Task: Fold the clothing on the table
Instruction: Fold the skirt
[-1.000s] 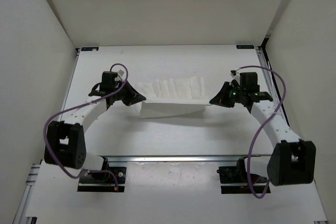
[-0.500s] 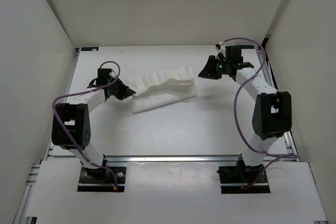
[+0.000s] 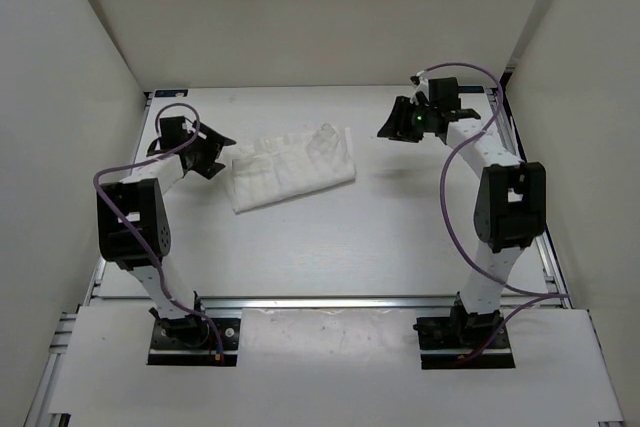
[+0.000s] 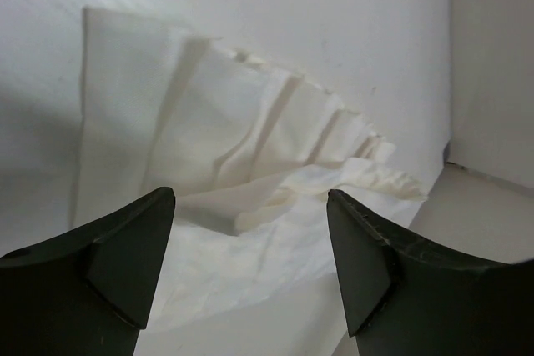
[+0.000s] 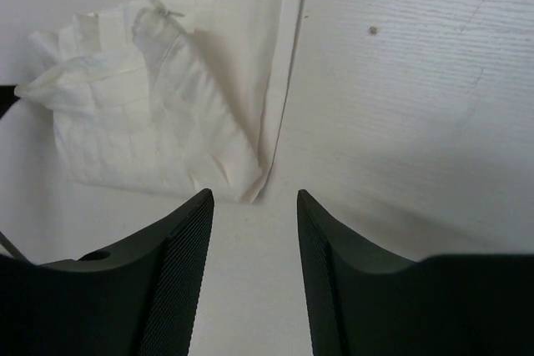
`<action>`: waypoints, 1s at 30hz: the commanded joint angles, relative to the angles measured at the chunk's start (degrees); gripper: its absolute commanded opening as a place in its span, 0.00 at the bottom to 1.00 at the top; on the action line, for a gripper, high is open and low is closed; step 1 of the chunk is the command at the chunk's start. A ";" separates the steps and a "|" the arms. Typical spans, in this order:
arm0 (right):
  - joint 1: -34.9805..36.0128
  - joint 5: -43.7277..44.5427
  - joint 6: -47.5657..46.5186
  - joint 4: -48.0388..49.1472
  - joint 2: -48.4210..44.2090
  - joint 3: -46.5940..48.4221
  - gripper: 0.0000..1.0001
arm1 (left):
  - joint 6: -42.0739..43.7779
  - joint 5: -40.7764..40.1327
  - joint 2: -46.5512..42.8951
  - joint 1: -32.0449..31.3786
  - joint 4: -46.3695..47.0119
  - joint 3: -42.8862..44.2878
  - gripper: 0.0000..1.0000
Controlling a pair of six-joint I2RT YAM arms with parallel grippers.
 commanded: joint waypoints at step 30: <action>3.47 -0.98 -7.05 -5.85 -11.89 -13.39 0.15 | 4.99 7.79 12.26 -19.57 2.02 1.70 0.00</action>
